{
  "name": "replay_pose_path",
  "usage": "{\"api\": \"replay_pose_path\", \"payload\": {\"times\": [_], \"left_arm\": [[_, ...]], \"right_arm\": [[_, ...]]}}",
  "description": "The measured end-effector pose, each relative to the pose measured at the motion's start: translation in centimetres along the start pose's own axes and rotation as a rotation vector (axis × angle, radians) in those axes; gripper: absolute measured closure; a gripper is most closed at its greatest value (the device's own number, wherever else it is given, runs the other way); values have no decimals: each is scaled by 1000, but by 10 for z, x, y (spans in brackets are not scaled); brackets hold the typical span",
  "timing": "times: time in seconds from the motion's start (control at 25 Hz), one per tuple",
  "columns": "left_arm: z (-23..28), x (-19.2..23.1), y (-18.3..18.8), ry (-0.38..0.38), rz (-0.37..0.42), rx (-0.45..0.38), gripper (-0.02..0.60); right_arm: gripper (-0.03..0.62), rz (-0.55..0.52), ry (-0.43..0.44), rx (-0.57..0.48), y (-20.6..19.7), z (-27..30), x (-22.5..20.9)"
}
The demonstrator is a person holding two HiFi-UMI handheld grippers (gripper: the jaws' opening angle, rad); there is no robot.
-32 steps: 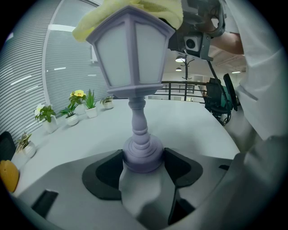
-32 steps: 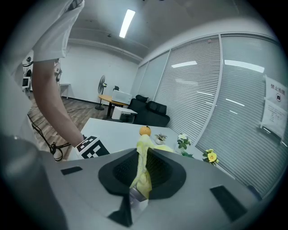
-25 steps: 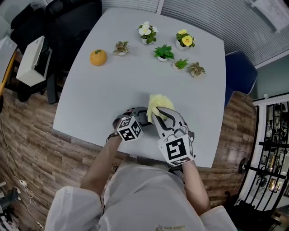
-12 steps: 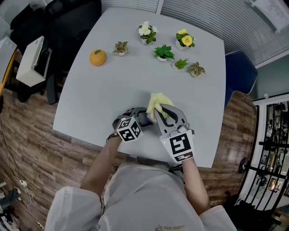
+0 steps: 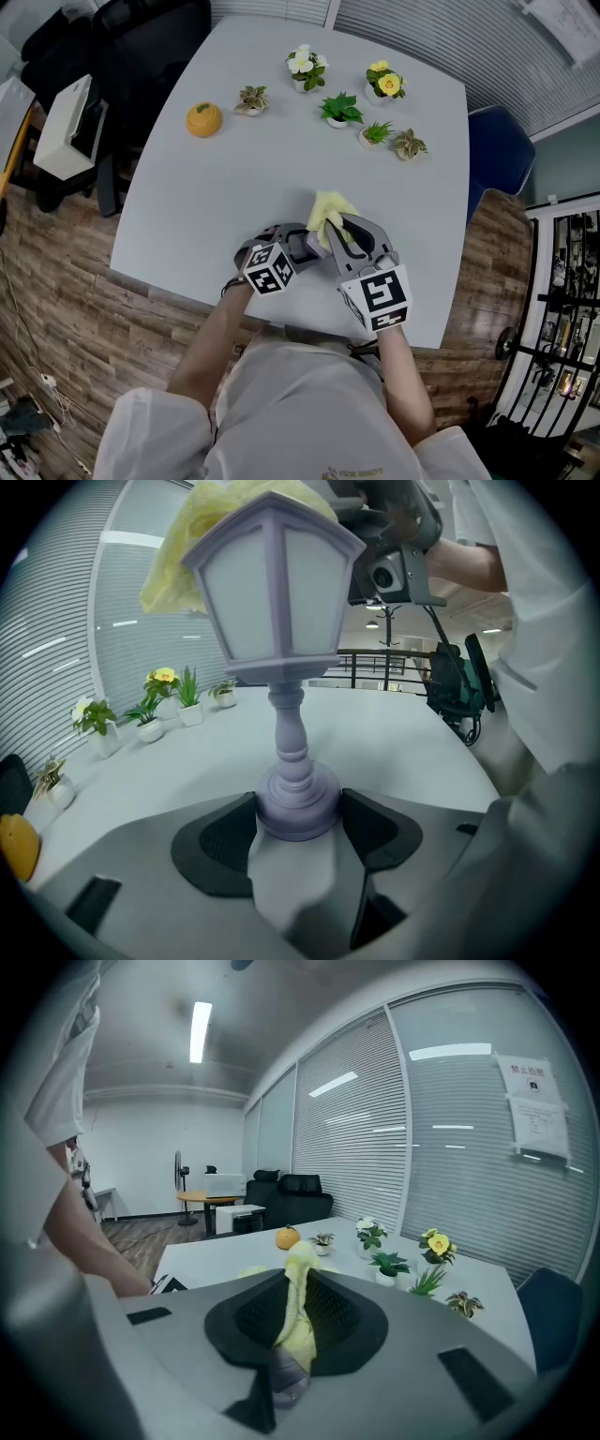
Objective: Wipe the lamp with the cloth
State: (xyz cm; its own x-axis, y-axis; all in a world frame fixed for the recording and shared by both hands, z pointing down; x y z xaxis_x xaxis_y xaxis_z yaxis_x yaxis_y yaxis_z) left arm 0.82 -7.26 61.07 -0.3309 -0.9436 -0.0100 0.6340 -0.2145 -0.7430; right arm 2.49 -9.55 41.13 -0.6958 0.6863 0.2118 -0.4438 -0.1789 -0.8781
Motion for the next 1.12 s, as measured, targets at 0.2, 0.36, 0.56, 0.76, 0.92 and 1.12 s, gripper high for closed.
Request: {"api": "replay_pose_path", "payload": {"times": [0.2, 0.36, 0.56, 0.76, 0.92, 1.12], "left_arm": [[1, 0, 0, 0, -1, 1, 285], [1, -1, 0, 1, 1, 1, 285], [1, 0, 0, 1, 0, 2, 285], [1, 0, 0, 1, 0, 2, 285], [1, 0, -1, 2, 0, 2, 285], [1, 0, -1, 1, 0, 2, 285]], "right_arm": [[543, 60, 1, -13, -3, 1, -5], [543, 151, 13, -23, -6, 1, -7], [543, 278, 29, -41, -11, 1, -14], [543, 323, 32, -47, -14, 0, -17], [543, 348, 29, -48, -17, 1, -18], [543, 394, -2, -30, -26, 1, -25]]}}
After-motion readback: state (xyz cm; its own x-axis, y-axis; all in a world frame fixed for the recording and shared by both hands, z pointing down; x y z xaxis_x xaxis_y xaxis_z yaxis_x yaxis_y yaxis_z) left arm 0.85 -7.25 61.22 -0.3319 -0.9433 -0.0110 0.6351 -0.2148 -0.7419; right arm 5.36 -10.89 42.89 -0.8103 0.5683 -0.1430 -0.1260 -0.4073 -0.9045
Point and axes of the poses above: the fingertips, and each gripper's own axes: z forward along the fingers, x to its left, y out of its top, the point moved 2 cm from there along -z, backward along the fingers, and after that the axes turned 8 degrees about -z, right-handed, at the moved point
